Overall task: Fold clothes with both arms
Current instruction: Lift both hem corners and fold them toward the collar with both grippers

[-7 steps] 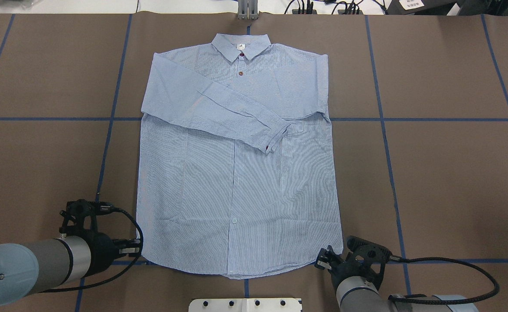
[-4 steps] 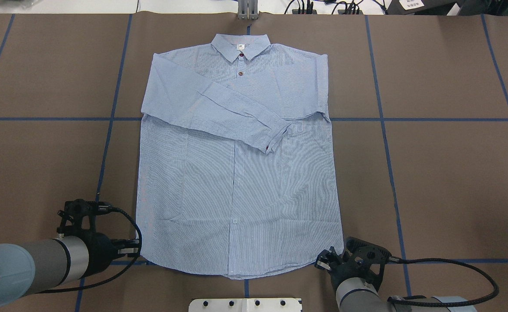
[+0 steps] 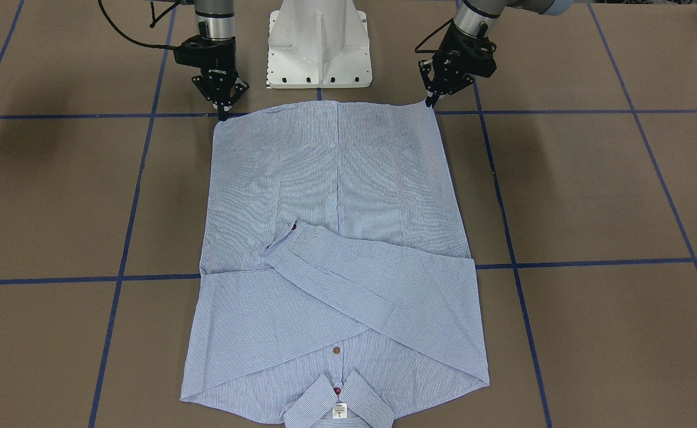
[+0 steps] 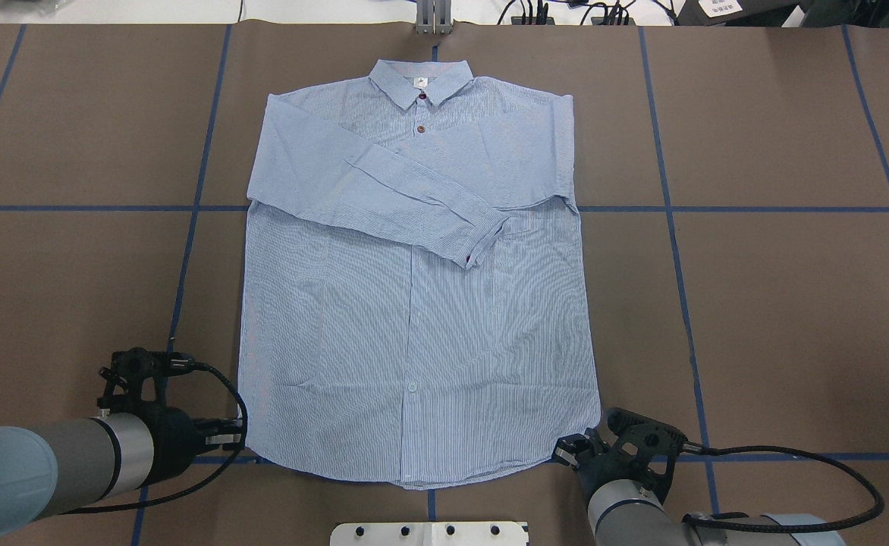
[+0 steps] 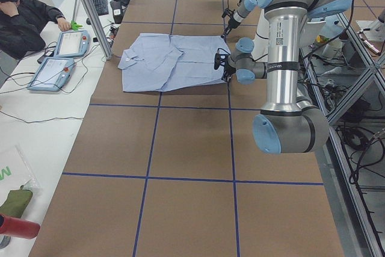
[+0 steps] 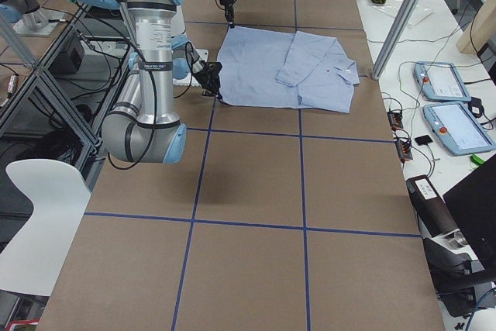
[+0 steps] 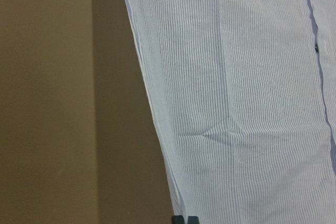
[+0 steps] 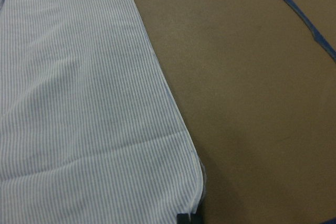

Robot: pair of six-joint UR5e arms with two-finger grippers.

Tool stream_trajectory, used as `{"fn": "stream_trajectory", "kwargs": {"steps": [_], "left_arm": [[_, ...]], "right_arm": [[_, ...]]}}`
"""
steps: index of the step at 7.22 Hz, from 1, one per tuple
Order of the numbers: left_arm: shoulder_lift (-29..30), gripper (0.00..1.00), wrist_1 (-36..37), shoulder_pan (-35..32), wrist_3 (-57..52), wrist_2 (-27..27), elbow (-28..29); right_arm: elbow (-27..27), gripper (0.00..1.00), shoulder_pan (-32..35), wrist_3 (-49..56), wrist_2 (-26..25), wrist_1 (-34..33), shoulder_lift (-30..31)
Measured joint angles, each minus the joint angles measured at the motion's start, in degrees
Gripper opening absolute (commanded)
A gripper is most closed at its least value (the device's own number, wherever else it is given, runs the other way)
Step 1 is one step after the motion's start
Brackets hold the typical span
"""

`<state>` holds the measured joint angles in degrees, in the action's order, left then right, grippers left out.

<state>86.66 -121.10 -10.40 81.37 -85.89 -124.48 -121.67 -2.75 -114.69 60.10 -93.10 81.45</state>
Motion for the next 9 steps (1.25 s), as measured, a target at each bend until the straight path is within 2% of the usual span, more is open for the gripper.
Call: {"fn": "stream_trajectory", "kwargs": {"steps": [1,3,4,5,6,7,9], "left_arm": [[-0.06,0.0,0.2,-0.12,-0.04,-0.7,-1.43],[-1.43,0.0,4.77,-0.58,-0.09,-4.95,-9.85],[-2.27,0.0,9.92,-0.82,-0.19,-7.98,-16.65],[-2.21,0.0,15.9,-1.84,-0.48,-11.35,-22.69],[-0.96,0.0,20.76,-3.62,-0.94,-13.83,-25.77],[1.0,0.0,23.4,-5.57,-1.87,-14.96,-25.55],[5.65,0.0,24.92,-10.6,-5.63,-15.32,-19.61]], "right_arm": [[-5.12,0.0,0.76,0.4,0.87,-4.38,-0.24],[-21.27,0.0,0.55,0.64,4.71,-20.53,-1.8],[-27.65,0.0,0.98,0.65,7.5,-30.52,-6.26],[-30.47,0.0,2.54,0.8,10.42,-38.72,-12.03],[-31.1,0.0,4.37,1.87,12.57,-43.25,-16.06],[-30.26,0.0,5.97,4.12,13.45,-44.83,-17.87],[-25.02,0.0,11.16,9.43,13.94,-41.19,-18.91]]}}
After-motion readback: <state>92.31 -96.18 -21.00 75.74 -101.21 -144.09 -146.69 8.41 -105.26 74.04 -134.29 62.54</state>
